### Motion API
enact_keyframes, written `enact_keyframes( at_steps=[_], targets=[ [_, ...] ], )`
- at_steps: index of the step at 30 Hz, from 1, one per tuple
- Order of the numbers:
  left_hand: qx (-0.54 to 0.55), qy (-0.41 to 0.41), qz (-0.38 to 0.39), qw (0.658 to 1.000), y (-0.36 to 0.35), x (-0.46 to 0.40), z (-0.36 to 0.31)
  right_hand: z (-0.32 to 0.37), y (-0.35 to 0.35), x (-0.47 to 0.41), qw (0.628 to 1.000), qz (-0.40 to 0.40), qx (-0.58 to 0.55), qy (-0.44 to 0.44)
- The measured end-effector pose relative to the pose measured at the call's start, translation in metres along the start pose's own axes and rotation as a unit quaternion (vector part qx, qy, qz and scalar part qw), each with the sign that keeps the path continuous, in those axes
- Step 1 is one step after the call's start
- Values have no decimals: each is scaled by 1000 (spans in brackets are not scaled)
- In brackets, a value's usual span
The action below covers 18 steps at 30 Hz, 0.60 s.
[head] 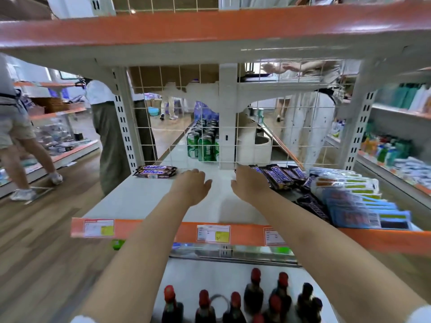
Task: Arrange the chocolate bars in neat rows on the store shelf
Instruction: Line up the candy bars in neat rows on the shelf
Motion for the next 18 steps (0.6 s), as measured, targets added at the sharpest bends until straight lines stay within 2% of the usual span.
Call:
enact_keyframes(
  at_steps=[10, 18],
  targets=[
    [24, 17, -8, 1000, -6, 0, 22, -31, -17, -5, 993, 11, 12, -115],
    [31, 33, -14, 999, -20, -4, 57, -30, -38, -24, 987, 10, 39, -159]
  ],
)
Point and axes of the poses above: each hand's wrist, its own x-axis away from the middle knuckle, its own y-axis out of the back of the hand, z = x × y, the point moved 7 cm from there along -x, towards the middle knuckle, and after that the axes turned 1 degree about z, right-handed, at the moved point
